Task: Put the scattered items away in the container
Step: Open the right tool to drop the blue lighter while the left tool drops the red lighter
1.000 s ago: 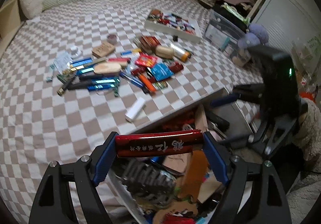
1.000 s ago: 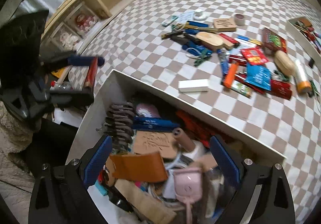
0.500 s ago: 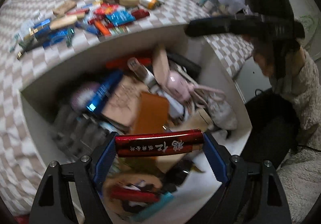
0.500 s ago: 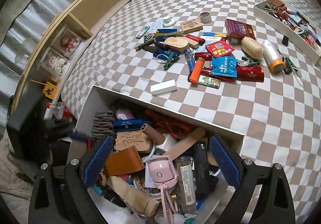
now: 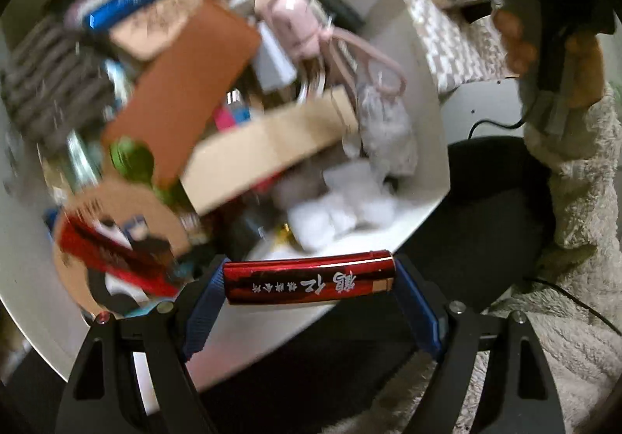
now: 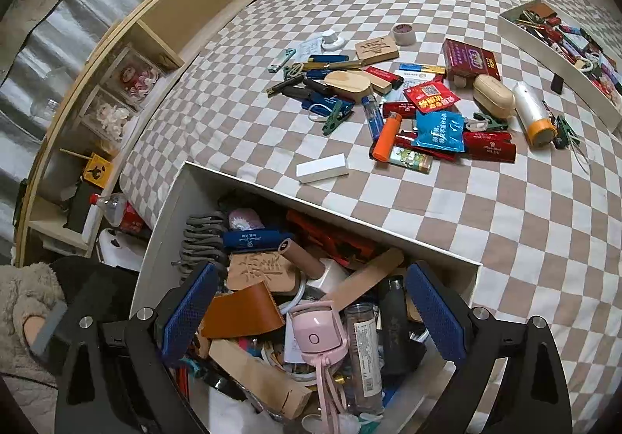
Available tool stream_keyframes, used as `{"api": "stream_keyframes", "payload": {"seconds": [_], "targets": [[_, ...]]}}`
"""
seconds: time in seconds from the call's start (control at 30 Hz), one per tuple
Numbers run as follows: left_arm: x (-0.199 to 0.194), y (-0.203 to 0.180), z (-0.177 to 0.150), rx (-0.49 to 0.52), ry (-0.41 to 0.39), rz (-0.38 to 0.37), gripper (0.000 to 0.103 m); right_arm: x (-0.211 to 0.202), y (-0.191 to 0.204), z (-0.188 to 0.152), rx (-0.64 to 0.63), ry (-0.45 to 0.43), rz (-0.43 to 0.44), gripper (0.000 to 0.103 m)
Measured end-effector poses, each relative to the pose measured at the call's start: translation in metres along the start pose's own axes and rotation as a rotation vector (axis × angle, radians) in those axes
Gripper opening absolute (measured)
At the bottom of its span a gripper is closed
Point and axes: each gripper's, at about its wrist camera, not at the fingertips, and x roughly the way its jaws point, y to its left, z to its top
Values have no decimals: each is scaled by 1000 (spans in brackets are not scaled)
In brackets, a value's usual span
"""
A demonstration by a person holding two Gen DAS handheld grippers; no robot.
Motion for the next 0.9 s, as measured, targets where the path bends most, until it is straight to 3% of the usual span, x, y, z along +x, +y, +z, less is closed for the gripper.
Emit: {"api": "stream_keyframes", "payload": {"seconds": [0.37,0.5,0.73,0.9], "targets": [[8,23,-6,-280,43,1,84,-7,9,-1,-45,-12,29,97],[4,21,-2,-303,54,-8,100,-10,9,-3,-55,-17,32,97],[7,17,3,-303,69,-3,100,-14,6,-5,-47,-24,32,97],[-7,13,10,-273,30,0,100,-15,5,-6,-41,-30,27,97]]}}
